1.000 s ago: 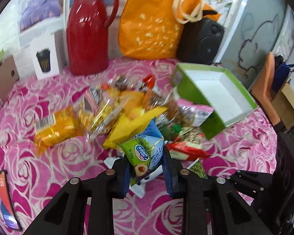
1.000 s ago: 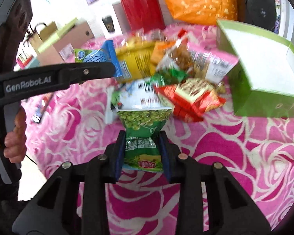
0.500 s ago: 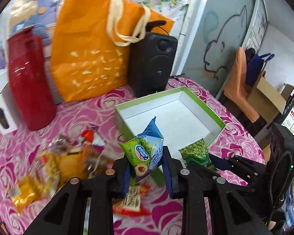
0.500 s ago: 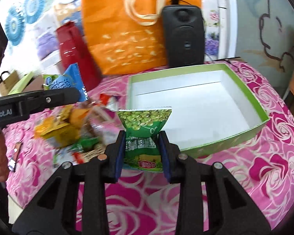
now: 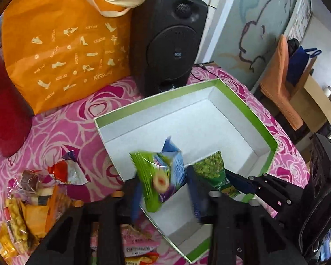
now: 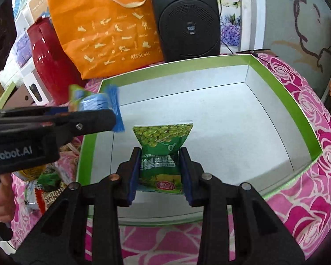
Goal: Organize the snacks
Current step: 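Grasp green pea bag with right tool while left tool grasps blue-green wrapper, drop both into box, then grasp red-and-cream packet with right tool while left tool grasps white printed bag, place both in box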
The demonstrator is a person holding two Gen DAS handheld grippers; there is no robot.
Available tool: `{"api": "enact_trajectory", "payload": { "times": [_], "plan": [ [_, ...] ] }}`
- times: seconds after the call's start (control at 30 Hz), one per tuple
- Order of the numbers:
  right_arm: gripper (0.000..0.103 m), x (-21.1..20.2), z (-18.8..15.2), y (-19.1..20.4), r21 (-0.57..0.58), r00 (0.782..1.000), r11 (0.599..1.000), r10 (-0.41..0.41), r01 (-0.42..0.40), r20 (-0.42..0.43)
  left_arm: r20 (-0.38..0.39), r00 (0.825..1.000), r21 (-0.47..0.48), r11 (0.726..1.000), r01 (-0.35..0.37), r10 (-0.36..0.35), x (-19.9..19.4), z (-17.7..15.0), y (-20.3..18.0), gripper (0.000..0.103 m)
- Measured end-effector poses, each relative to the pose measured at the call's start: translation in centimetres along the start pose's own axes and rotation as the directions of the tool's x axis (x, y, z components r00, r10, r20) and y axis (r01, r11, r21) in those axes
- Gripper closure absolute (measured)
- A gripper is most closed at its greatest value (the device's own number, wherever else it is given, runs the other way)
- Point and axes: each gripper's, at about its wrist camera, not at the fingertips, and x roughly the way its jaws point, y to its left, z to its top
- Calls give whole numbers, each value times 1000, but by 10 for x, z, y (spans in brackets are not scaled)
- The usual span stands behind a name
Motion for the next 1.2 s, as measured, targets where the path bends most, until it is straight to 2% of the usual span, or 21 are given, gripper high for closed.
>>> {"api": "enact_trajectory", "payload": {
  "times": [0.03,0.07,0.1,0.13,0.23,0.4,0.53,0.7,0.8,0.93,1.03,1.13,1.2],
  "plan": [
    [56,0,0,2,-24,1000,999,-21,21,13,12,1000,-8,1000,-10,10,-1,-1,2,28],
    [32,-2,1,3,-48,999,998,-37,39,33,25,999,-14,999,-40,40,-1,0,4,15],
    [8,-4,1,4,-61,997,997,-48,51,53,39,997,-17,998,-65,65,-3,-1,7,14],
    [1,-7,0,4,-72,995,995,-62,67,72,58,994,-14,996,-91,92,-6,-2,9,14],
    [0,-12,-2,1,-74,994,994,-74,80,84,73,990,-13,992,-123,124,-14,-4,14,14],
    [0,-21,-5,9,-86,994,993,-75,82,77,94,987,-42,991,-129,133,-32,-10,21,14],
    [0,-40,-4,23,-103,993,992,-62,72,100,145,979,-46,989,-141,146,-67,-18,26,14],
    [0,-73,-11,47,-139,986,989,-15,39,168,173,971,-92,984,-150,164,-111,-31,40,14],
    [0,-85,-20,62,-155,986,988,25,1,166,194,963,-128,978,-163,186,-136,-49,53,14],
    [0,-85,-39,85,-188,987,977,120,-99,103,192,957,-196,964,-180,217,-158,-94,75,14],
    [0,-75,-51,102,-200,985,967,166,-156,35,149,961,-232,953,-195,233,-158,-129,92,14],
    [1,-56,-61,117,-166,977,963,208,-214,-50,115,967,-250,949,-193,227,-155,-157,103,14],
    [11,-47,-63,125,-153,967,956,240,-250,-82,97,972,-249,951,-185,215,-152,-176,109,14]
  ]
}}
